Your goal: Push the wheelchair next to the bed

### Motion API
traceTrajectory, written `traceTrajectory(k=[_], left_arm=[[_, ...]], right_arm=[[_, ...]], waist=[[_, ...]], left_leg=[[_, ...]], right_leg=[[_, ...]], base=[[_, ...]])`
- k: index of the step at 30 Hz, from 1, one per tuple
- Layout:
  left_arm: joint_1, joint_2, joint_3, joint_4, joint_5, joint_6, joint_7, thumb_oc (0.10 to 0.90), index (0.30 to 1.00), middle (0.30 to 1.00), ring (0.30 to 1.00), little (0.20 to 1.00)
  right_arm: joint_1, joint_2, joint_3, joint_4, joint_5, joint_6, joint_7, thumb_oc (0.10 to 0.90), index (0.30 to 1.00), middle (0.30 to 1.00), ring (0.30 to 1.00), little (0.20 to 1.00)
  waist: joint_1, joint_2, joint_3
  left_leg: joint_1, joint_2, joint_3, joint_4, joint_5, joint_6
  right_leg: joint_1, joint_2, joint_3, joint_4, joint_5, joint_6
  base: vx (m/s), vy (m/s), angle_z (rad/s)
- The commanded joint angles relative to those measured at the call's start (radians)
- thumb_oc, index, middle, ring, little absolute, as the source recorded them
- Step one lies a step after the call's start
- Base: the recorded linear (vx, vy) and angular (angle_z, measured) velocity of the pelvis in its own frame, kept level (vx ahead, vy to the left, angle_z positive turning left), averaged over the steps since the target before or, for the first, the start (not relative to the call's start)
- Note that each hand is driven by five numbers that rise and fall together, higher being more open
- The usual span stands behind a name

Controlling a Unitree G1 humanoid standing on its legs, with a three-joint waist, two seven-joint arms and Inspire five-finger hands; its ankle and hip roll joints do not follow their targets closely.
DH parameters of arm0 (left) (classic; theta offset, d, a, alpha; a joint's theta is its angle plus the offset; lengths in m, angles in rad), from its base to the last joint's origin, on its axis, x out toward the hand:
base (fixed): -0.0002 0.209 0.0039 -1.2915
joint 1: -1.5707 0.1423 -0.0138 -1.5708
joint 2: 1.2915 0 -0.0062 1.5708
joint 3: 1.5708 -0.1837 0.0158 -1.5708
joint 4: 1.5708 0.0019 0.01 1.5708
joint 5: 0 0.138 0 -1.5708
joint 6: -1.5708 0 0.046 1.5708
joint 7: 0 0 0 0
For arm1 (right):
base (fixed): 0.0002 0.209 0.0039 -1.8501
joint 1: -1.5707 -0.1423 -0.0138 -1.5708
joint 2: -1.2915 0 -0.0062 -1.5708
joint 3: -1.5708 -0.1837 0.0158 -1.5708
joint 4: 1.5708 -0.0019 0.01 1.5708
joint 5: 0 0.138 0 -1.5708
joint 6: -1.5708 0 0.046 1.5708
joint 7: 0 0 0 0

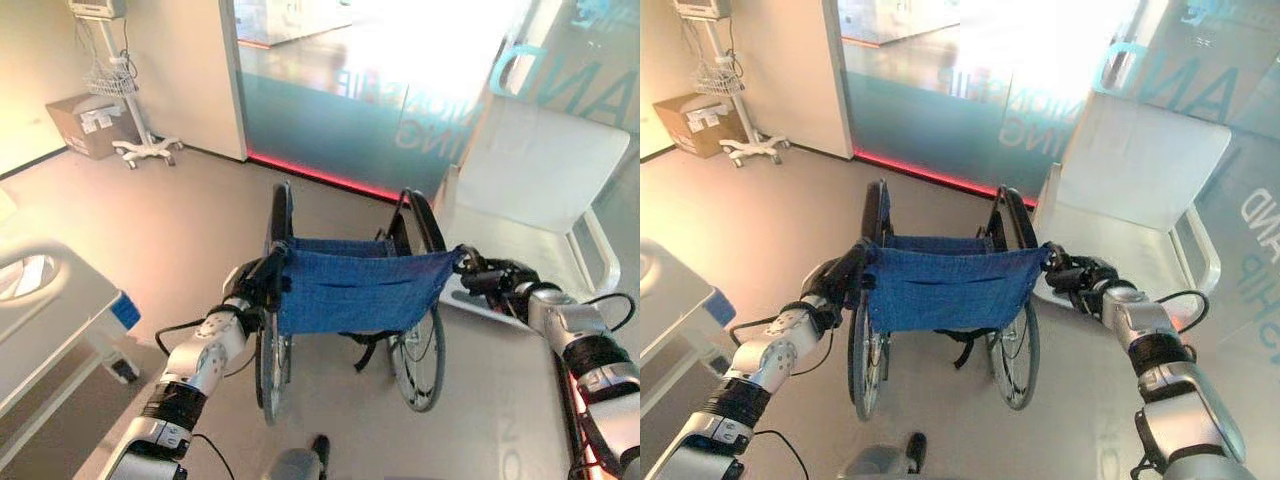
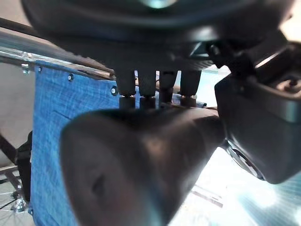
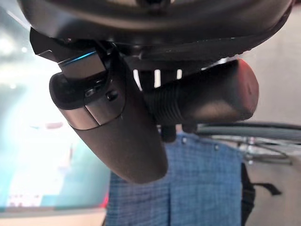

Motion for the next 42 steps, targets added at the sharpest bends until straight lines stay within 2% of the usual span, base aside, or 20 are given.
traceTrajectory(k=[1, 3, 6, 8, 11, 16, 19, 20, 22, 25, 27, 29, 30, 32, 33, 34, 35, 36, 38, 42], left_arm=[[-0.092, -0.049, -0.028, -0.013, 0.015, -0.146, -0.074, 0.4, 0.3, 0.3, 0.3, 0.3], [-0.117, -0.031, -0.035, -0.003, 0.004, -0.159, -0.088, 0.4, 0.3, 0.3, 0.3, 0.3], [-0.114, -0.028, -0.04, -0.017, -0.003, -0.179, -0.073, 0.4, 0.3, 0.3, 0.3, 0.3], [-0.117, -0.017, -0.039, -0.037, -0.009, -0.186, -0.057, 0.4, 0.3, 0.3, 0.3, 0.3], [-0.142, -0.013, -0.028, -0.024, -0.023, -0.191, -0.036, 0.4, 0.3, 0.3, 0.3, 0.3], [-0.177, -0.028, -0.006, 0.04, -0.014, -0.215, -0.032, 0.4, 0.3, 0.3, 0.3, 0.3], [-0.166, -0.016, 0.013, 0.027, -0.056, -0.235, 0.02, 0.4, 0.3, 0.3, 0.3, 0.3], [-0.16, -0.007, 0.031, 0.019, -0.064, -0.228, 0.03, 0.4, 0.3, 0.3, 0.3, 0.3], [-0.153, 0.008, 0.052, 0.012, -0.072, -0.228, 0.037, 0.4, 0.3, 0.3, 0.3, 0.3], [-0.148, 0.006, 0.068, 0.025, -0.075, -0.24, 0.027, 0.4, 0.3, 0.3, 0.3, 0.3], [-0.155, -0.001, 0.067, 0.033, -0.067, -0.245, 0.031, 0.4, 0.3, 0.3, 0.3, 0.3], [-0.168, -0.005, 0.066, 0.068, -0.068, -0.26, 0.019, 0.4, 0.3, 0.3, 0.3, 0.3], [-0.186, -0.005, 0.066, 0.106, -0.073, -0.266, -0.001, 0.4, 0.3, 0.3, 0.3, 0.3], [-0.198, -0.01, 0.064, 0.129, -0.069, -0.27, -0.011, 0.4, 0.3, 0.3, 0.3, 0.3], [-0.204, -0.015, 0.054, 0.147, -0.071, -0.278, -0.018, 0.4, 0.3, 0.3, 0.3, 0.3], [-0.205, -0.016, 0.052, 0.148, -0.071, -0.277, -0.017, 0.4, 0.3, 0.3, 0.3, 0.3], [-0.197, -0.012, 0.044, 0.143, -0.075, -0.278, -0.017, 0.4, 0.3, 0.3, 0.3, 0.3], [-0.195, -0.011, 0.043, 0.141, -0.075, -0.278, -0.017, 0.4, 0.3, 0.3, 0.3, 0.3], [-0.178, 0.021, 0.041, 0.119, -0.1, -0.26, -0.03, 0.4, 0.3, 0.3, 0.3, 0.3], [-0.168, 0.044, 0.05, 0.098, -0.115, -0.23, -0.037, 0.4, 0.3, 0.3, 0.3, 0.3]], right_arm=[[-0.203, 0.118, 0.042, -0.079, 0.103, -0.12, 0.212, 0.4, 0.3, 0.3, 0.3, 0.3], [-0.216, 0.116, 0.032, -0.076, 0.116, -0.132, 0.197, 0.4, 0.3, 0.3, 0.3, 0.3], [-0.21, 0.119, 0.036, -0.088, 0.121, -0.153, 0.189, 0.4, 0.3, 0.3, 0.3, 0.3], [-0.207, 0.123, 0.047, -0.111, 0.136, -0.163, 0.169, 0.4, 0.3, 0.3, 0.3, 0.3], [-0.23, 0.128, 0.051, -0.128, 0.146, -0.137, 0.179, 0.4, 0.3, 0.3, 0.3, 0.3], [-0.276, 0.13, 0.079, -0.129, 0.168, -0.117, 0.229, 0.4, 0.3, 0.3, 0.3, 0.3], [-0.278, 0.12, 0.118, -0.182, 0.212, -0.107, 0.238, 0.4, 0.3, 0.3, 0.3, 0.3], [-0.275, 0.125, 0.129, -0.202, 0.212, -0.102, 0.234, 0.4, 0.3, 0.3, 0.3, 0.3], [-0.272, 0.131, 0.144, -0.213, 0.206, -0.107, 0.234, 0.4, 0.3, 0.3, 0.3, 0.3], [-0.267, 0.143, 0.164, -0.215, 0.174, -0.124, 0.221, 0.4, 0.3, 0.3, 0.3, 0.3], [-0.267, 0.147, 0.167, -0.21, 0.169, -0.13, 0.216, 0.4, 0.3, 0.3, 0.3, 0.3], [-0.282, 0.155, 0.171, -0.193, 0.153, -0.131, 0.213, 0.4, 0.3, 0.3, 0.3, 0.3], [-0.312, 0.168, 0.171, -0.159, 0.146, -0.128, 0.206, 0.4, 0.3, 0.3, 0.3, 0.3], [-0.333, 0.179, 0.168, -0.133, 0.139, -0.127, 0.2, 0.4, 0.3, 0.3, 0.3, 0.3], [-0.344, 0.195, 0.165, -0.119, 0.128, -0.124, 0.176, 0.4, 0.3, 0.3, 0.3, 0.3], [-0.344, 0.196, 0.164, -0.12, 0.128, -0.123, 0.169, 0.4, 0.3, 0.3, 0.3, 0.3], [-0.343, 0.202, 0.168, -0.117, 0.126, -0.126, 0.147, 0.4, 0.3, 0.3, 0.3, 0.3], [-0.342, 0.202, 0.168, -0.118, 0.127, -0.126, 0.145, 0.4, 0.3, 0.3, 0.3, 0.3], [-0.336, 0.193, 0.166, -0.109, 0.136, -0.133, 0.142, 0.4, 0.3, 0.3, 0.3, 0.3], [-0.332, 0.182, 0.156, -0.08, 0.124, -0.138, 0.176, 0.4, 0.3, 0.3, 0.3, 0.3]], waist=[[0.064, 0.06, -0.044], [0.056, 0.062, -0.02], [0.04, 0.058, -0.003], [0.009, 0.033, 0.028], [-0.016, 0.023, 0.046], [-0.023, 0.006, 0.042], [-0.031, 0.012, 0.014], [-0.03, 0.014, 0.007], [-0.03, 0.014, 0.002], [-0.043, 0.016, 0.007], [-0.047, 0.019, 0.01], [-0.04, 0.033, 0.013], [-0.029, 0.058, 0.013], [-0.022, 0.067, 0.01], [-0.004, 0.082, 0.01], [0.0, 0.082, 0.012], [0.025, 0.094, 0.016], [0.029, 0.093, 0.015], [0.061, 0.105, 0.018], [0.082, 0.112, 0.015]], left_leg=[[-0.02, 0.056, 0.058, 0.007, -0.056, -0.09], [0.009, 0.069, 0.04, 0.042, -0.089, -0.115], [0.026, 0.078, 0.031, 0.065, -0.122, -0.125], [0.055, 0.07, -0.008, 0.108, -0.2, -0.128], [0.095, 0.079, -0.07, 0.146, -0.269, -0.122], [0.1, 0.143, -0.139, 0.24, -0.329, -0.151], [0.135, 0.228, -0.159, 0.259, -0.243, -0.209], [0.124, 0.252, -0.15, 0.302, -0.166, -0.224], [0.086, 0.262, -0.136, 0.379, -0.101, -0.224], [0.007, 0.303, -0.025, 0.523, -0.054, -0.23], [-0.005, 0.312, 0.0, 0.524, -0.056, -0.233], [0.003, 0.257, 0.004, 0.459, -0.077, -0.228], [0.034, 0.208, 0.019, 0.325, -0.09, -0.228], [0.05, 0.175, 0.03, 0.233, -0.091, -0.224], [0.023, 0.124, 0.033, 0.126, -0.07, -0.226], [0.018, 0.116, 0.032, 0.115, -0.063, -0.227], [-0.06, 0.088, 0.022, 0.044, 0.008, -0.233], [-0.062, 0.085, 0.022, 0.032, 0.018, -0.235], [-0.15, 0.075, 0.05, -0.038, 0.121, -0.244], [-0.177, 0.083, 0.092, -0.066, 0.164, -0.253]], right_leg=[[-0.017, -0.025, 0.007, -0.259, 0.215, 0.03], [-0.053, -0.045, -0.007, -0.538, 0.23, 0.024], [-0.101, -0.065, 0.013, -0.674, 0.296, 0.044], [-0.166, -0.082, 0.098, -0.877, 0.443, 0.103], [-0.203, -0.091, 0.166, -0.947, 0.49, 0.12], [-0.178, -0.088, 0.215, -0.844, 0.422, 0.131], [-0.175, -0.051, 0.197, -0.764, 0.355, 0.102], [-0.165, -0.037, 0.175, -0.754, 0.333, 0.079], [-0.146, -0.017, 0.151, -0.75, 0.309, 0.046], [-0.096, 0.017, 0.09, -0.744, 0.26, -0.021], [-0.074, 0.027, 0.066, -0.748, 0.251, -0.03], [-0.045, 0.045, 0.044, -0.756, 0.236, -0.029], [-0.02, 0.074, 0.027, -0.758, 0.218, -0.028], [-0.003, 0.089, 0.017, -0.768, 0.212, -0.028], [0.035, 0.116, 0.011, -0.791, 0.203, -0.03], [0.044, 0.12, 0.014, -0.797, 0.201, -0.03], [0.082, 0.155, 0.027, -0.821, 0.191, -0.039], [0.085, 0.156, 0.029, -0.823, 0.189, -0.039], [0.138, 0.207, 0.047, -0.85, 0.168, -0.057], [0.165, 0.234, 0.04, -0.837, 0.125, -0.079]], base=[[0.32, -0.168, 0.39], [0.28, -0.268, 0.07], [0.16, -0.222, 0.06], [0.37, -0.427, 0.12], [0.46, -0.435, 0.48], [0.36, -0.495, 1.12], [0.25, -0.418, 1.12], [0.19, -0.325, 0.52], [0.2, -0.406, 0.19], [0.18, -0.408, 0.48], [0.16, -0.187, 0.5], [0.23, -0.128, 0.43], [0.19, -0.054, 0.36], [0.25, -0.047, 0.36], [0.27, -0.04, 0.29], [0.37, -0.069, 0.2], [0.24, -0.054, 0.06], [0.32, -0.077, -0.09], [0.34, -0.07, -0.37], [0.41, -0.009, -0.38]])
